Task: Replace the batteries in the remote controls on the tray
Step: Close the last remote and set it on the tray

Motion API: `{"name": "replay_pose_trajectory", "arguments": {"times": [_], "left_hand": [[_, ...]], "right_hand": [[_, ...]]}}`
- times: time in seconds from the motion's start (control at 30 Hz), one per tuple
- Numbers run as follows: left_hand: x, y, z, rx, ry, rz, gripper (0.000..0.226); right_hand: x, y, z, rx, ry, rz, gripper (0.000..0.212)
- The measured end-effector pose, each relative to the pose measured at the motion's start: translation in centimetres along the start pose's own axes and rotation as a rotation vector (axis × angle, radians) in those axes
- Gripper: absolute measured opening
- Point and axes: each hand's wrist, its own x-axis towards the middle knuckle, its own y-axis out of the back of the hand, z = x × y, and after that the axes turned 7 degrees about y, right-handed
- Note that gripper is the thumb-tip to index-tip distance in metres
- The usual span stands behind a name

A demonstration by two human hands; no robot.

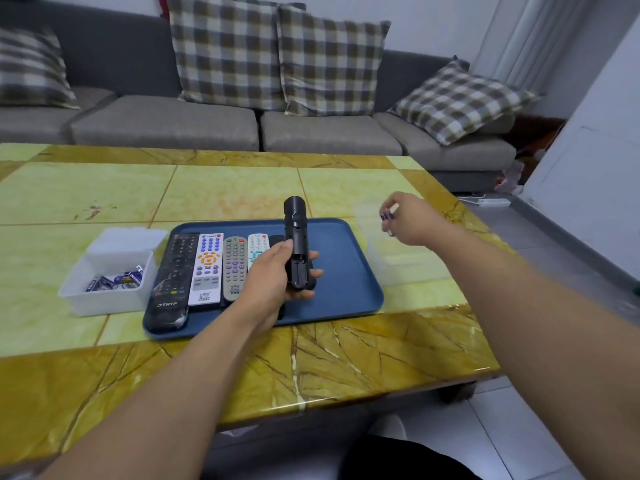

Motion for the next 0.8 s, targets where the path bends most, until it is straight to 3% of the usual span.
{"name": "replay_pose_trajectory", "arguments": {"times": [0.07, 0.13, 0.43, 0.63, 0.7, 0.8], "left_hand": [[-0.7, 0.4, 0.2, -0.007, -0.001, 0.005, 0.031], [-1.4, 0.8, 0.4, 0.002, -0.007, 0.019, 0.029], [-4.0, 4.0, 1.1, 0.040, 0.004, 0.012, 0.032], [-4.0, 6.1, 1.4, 0.079, 0.029, 0.046, 0.032], [-4.0, 6.7, 1.5, 0.070, 0.035, 0.060, 0.033], [-3.8, 7.3, 1.7, 0.023, 0.036, 0.103, 0.034]], "right_hand": [[-2.6, 0.3, -2.5, 0.500, 0.016, 0.024, 0.017], [-5.2, -0.4, -5.1, 0.834, 0.018, -0.042, 0.019], [-10.3, -7.1, -11.9, 1.704, -0.194, -0.280, 0.007], [-9.8, -8.8, -13.6, 1.737, -0.329, -0.387, 0.012], [-9.6, -9.2, -14.0, 1.570, -0.288, -0.386, 0.016], [-9.4, -9.7, -14.4, 1.100, -0.119, -0.286, 0.015]]}}
